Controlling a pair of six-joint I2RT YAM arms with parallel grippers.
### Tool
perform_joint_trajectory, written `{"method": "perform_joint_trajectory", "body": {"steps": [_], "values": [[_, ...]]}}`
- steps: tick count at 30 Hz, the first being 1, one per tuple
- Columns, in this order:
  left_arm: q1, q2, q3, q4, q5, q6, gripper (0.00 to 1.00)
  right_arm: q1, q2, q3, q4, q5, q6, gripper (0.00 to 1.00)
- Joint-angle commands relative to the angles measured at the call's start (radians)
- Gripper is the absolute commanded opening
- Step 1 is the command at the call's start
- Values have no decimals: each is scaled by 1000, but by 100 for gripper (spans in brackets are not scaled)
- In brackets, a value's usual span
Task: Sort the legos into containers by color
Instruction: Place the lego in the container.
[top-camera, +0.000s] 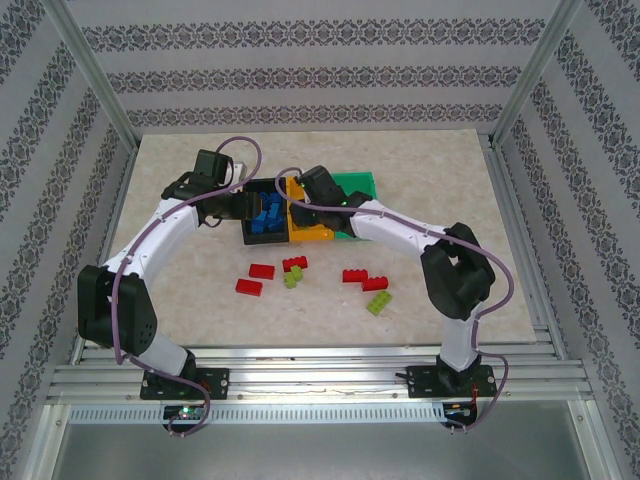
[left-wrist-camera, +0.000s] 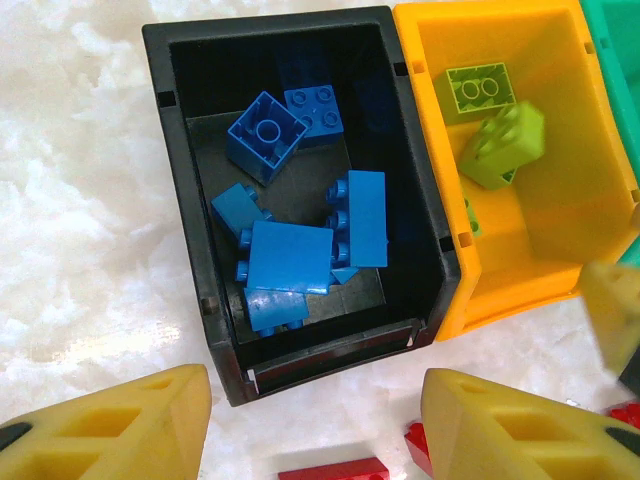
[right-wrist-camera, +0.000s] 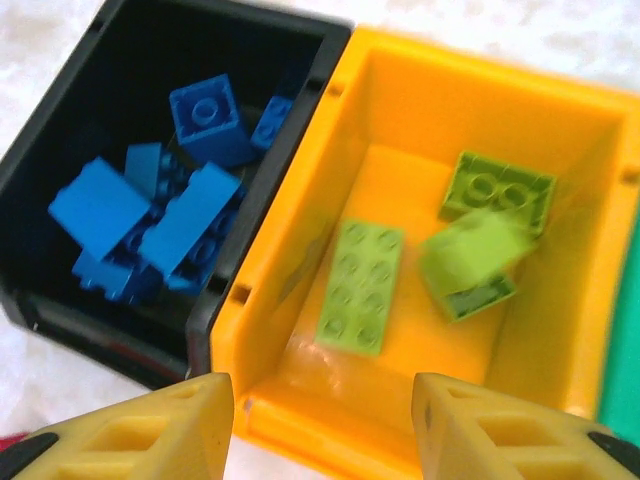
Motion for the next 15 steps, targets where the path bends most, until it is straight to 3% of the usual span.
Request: {"method": "perform_joint_trajectory", "body": {"steps": [1, 7, 15], "values": [[-11, -25, 20, -11, -3, 11, 58, 43, -69, -107, 7, -60, 29, 51], [-8, -11, 24, -10, 11, -8, 58, 160, -186, -318, 37, -68, 80, 51], [-6, -4, 26, -16, 5, -6, 58, 213, -151, -360, 62, -112, 157, 53]]}}
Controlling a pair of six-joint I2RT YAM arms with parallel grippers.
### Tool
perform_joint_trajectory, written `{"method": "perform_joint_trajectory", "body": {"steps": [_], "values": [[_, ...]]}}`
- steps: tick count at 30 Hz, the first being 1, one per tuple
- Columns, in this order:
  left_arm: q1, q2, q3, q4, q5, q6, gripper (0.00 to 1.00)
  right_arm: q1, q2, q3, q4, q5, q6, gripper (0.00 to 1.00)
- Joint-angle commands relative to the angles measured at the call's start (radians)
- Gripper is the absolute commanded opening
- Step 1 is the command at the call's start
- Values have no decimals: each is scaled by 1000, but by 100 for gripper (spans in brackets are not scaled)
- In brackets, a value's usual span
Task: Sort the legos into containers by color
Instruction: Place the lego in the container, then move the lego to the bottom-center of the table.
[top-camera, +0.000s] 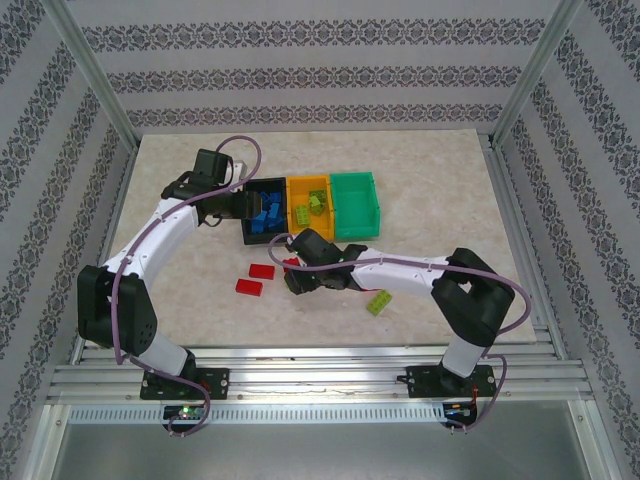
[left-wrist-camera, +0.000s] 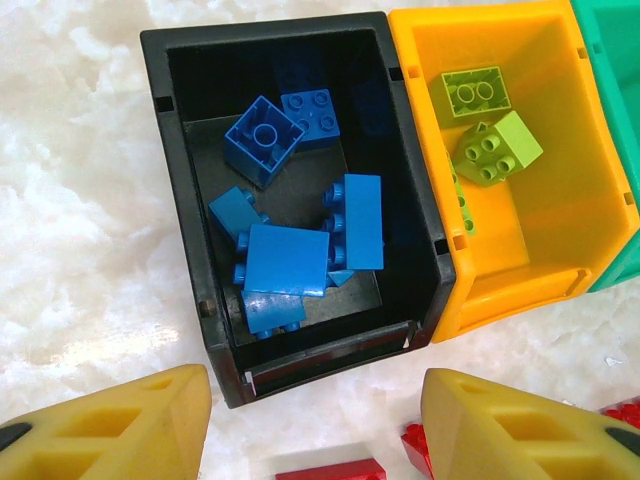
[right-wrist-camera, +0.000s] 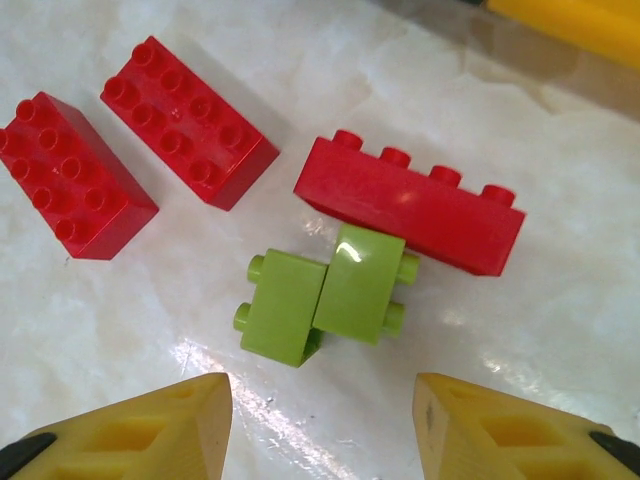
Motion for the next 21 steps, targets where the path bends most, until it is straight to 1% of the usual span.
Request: {"method": "perform_joint_trajectory", "body": {"steps": [1, 3, 7, 10, 18, 21], "values": [[-5, -7, 21, -11, 0, -6, 58, 2, 36, 23, 14, -17, 41, 53], [-6, -7, 19, -9, 1, -6, 58, 9, 56, 36, 19, 0, 35, 57], [-7, -8, 19, -12, -6, -2, 58, 9, 107, 85, -10, 24, 23, 57], [-6, -7, 19, -8, 10, -6, 58, 6, 115, 87, -3, 51, 23, 57], [-7, -9, 19, -7, 24, -9, 58, -56, 108, 37, 30, 45, 57, 56], [-7, -14, 17, -6, 22, -9, 58, -73, 116, 37, 9, 37, 57, 56]]}}
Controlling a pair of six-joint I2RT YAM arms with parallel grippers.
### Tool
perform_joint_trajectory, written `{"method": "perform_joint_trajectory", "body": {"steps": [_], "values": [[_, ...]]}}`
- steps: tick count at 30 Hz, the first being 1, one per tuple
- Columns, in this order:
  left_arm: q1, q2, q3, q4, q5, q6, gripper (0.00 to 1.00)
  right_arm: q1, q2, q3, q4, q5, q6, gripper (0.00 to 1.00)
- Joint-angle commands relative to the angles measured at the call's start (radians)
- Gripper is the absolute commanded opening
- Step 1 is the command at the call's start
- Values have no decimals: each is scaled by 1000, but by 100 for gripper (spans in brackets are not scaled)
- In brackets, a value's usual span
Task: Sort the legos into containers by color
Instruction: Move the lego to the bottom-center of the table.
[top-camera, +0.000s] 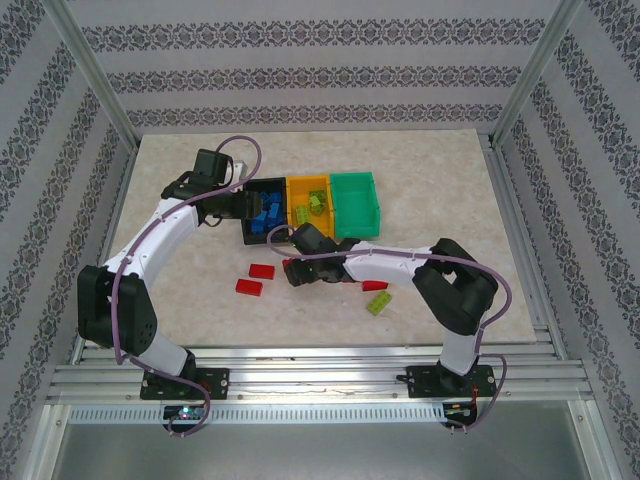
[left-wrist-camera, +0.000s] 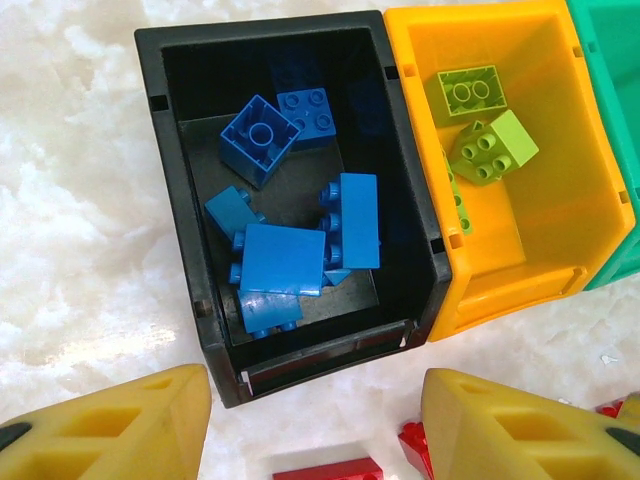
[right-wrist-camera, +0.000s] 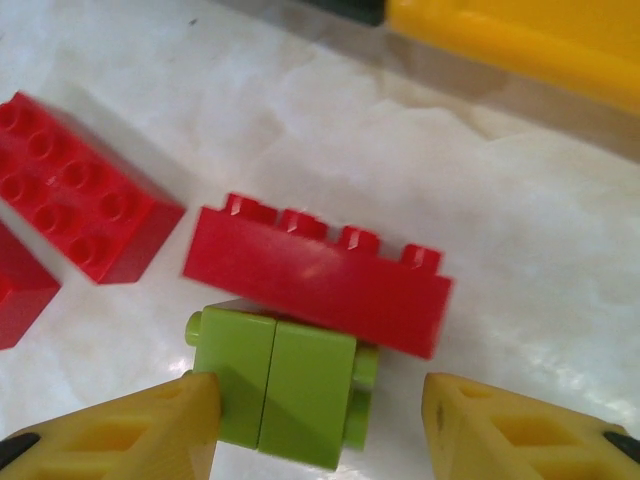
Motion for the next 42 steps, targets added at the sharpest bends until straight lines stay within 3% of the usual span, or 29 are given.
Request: {"method": "perform_joint_trajectory", "body": {"steps": [1, 13, 24, 36, 42], "values": [[-6, -13, 19, -4, 15, -10, 58, -15, 9, -23, -15, 24, 10, 55], [-6, -14, 15, -7, 10, -8, 58, -55, -43, -94, -3, -32, 37, 48], [-6, -1, 17, -7, 28, -12, 58, -97, -201, -257, 10, -11, 51, 52], [-6, 2, 19, -8, 14, -7, 58, 21, -73, -143, -12, -97, 66, 55], [-5, -1, 20, -7, 20, -9, 58, 27, -55, -135, -28, -88, 72, 57]]}}
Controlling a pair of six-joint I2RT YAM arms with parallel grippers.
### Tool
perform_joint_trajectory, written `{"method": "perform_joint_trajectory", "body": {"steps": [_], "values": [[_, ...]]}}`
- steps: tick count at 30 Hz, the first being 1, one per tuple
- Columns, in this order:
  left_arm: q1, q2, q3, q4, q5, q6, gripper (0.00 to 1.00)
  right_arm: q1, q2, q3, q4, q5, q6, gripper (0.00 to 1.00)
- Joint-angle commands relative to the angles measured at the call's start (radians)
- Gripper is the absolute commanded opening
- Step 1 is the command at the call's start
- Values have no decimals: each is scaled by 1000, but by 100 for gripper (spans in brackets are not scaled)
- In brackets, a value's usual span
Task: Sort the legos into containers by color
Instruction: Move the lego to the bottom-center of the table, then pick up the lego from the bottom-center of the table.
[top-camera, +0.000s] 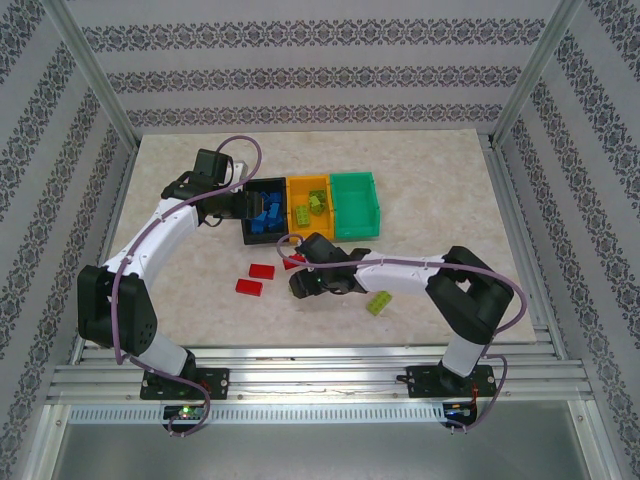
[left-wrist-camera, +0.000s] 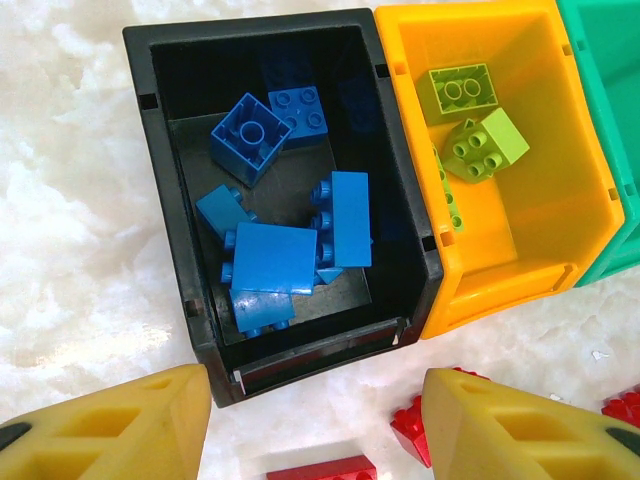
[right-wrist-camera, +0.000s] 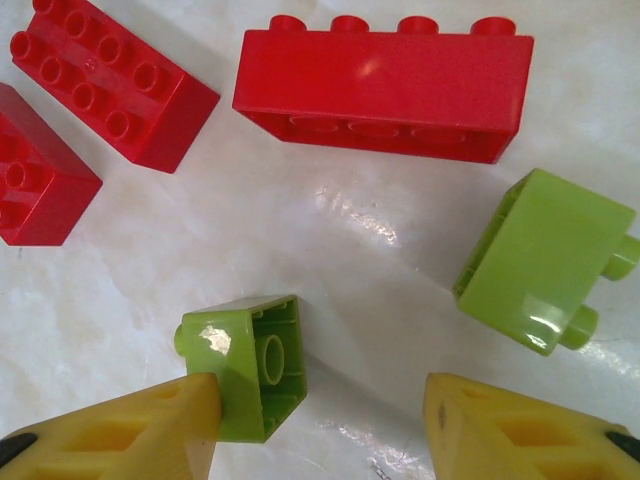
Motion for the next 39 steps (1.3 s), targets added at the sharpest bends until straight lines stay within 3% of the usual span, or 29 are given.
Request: {"method": "perform_joint_trajectory", "body": {"steps": [1, 12, 24, 26, 31, 39], "values": [[-6, 0, 20, -8, 7, -8, 58, 0, 38, 4, -72, 0, 6, 57], [-6, -7, 17, -6, 1, -8, 58, 54, 38, 83, -69, -79, -20, 62], [-6, -10, 14, -6, 0, -8, 58, 79, 143, 130, -85, -31, -26, 63], [-6, -9, 14, -3, -1, -8, 58, 81, 151, 139, -94, -34, -26, 59], [-6, -3, 17, -6, 5, -10, 58, 83, 118, 127, -91, -9, -41, 36], [-7, -4, 16, -6, 5, -10, 59, 8, 10, 152, -100, 7, -75, 35]]}}
